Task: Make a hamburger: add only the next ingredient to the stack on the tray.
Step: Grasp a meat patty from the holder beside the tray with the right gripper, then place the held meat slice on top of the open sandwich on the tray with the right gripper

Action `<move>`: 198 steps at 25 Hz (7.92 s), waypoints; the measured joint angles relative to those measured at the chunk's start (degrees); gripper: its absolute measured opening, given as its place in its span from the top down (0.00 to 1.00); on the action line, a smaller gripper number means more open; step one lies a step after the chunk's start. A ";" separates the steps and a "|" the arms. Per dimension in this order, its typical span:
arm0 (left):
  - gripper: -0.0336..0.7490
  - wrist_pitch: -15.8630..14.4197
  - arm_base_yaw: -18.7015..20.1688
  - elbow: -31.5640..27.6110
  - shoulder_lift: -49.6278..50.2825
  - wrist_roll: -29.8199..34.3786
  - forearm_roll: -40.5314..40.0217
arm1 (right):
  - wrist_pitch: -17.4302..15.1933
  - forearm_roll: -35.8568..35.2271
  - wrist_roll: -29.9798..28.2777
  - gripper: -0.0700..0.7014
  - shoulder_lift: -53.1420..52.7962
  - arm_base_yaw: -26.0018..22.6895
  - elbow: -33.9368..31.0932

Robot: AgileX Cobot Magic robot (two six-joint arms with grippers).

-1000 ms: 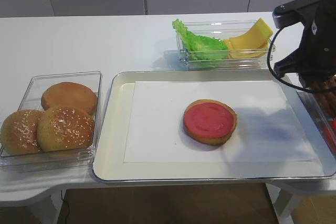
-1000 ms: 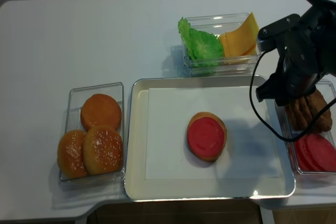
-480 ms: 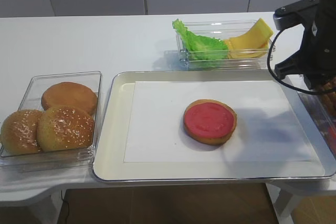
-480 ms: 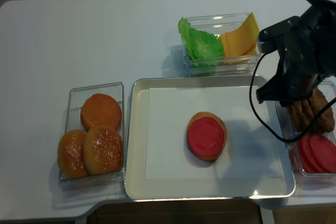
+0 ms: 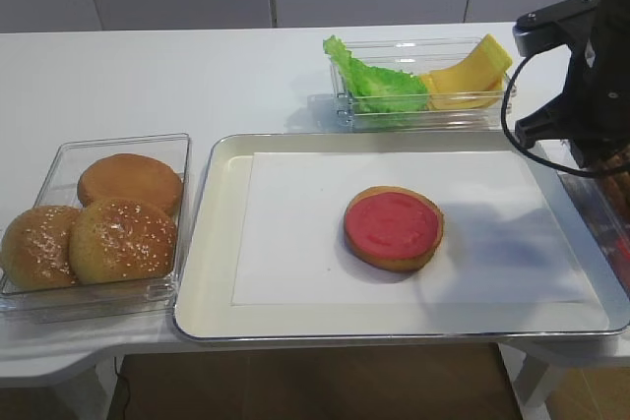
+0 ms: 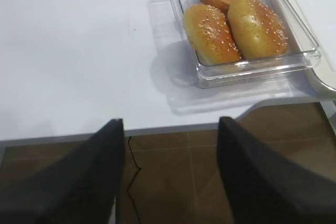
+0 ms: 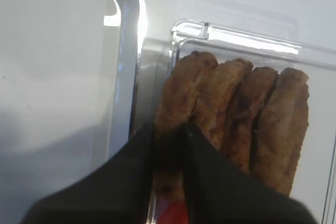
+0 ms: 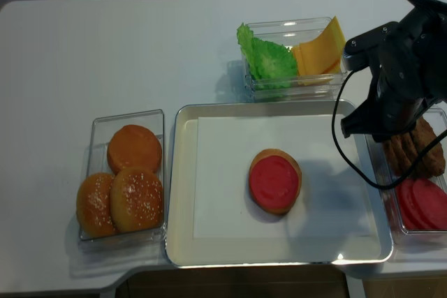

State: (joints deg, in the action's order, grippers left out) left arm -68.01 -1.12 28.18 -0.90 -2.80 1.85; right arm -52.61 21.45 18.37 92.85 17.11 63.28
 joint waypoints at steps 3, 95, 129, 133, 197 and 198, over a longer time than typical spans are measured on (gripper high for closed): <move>0.42 0.00 0.00 0.00 0.00 0.00 0.00 | -0.31 -0.22 0.09 0.75 0.00 0.00 0.00; 0.42 0.00 0.00 0.00 0.00 0.00 0.00 | -4.72 4.05 6.59 0.78 -1.06 29.56 6.99; 0.42 0.00 0.00 0.00 0.00 0.00 0.00 | -5.27 1.06 4.68 0.76 -1.06 29.56 6.98; 0.42 0.00 0.00 0.00 0.00 0.00 0.00 | -5.60 0.98 4.45 0.69 -1.06 29.56 6.98; 0.42 0.00 0.00 0.00 0.00 0.00 0.00 | -11.61 -25.69 -17.57 0.33 -24.31 -10.81 -2.98; 0.42 0.00 0.00 0.00 0.00 0.00 0.00 | -12.11 -25.69 -17.57 0.33 -26.26 -10.81 -3.85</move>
State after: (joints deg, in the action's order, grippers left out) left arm -68.01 -1.12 28.18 -0.90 -2.80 1.85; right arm -64.73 -4.24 0.80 66.59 6.30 59.43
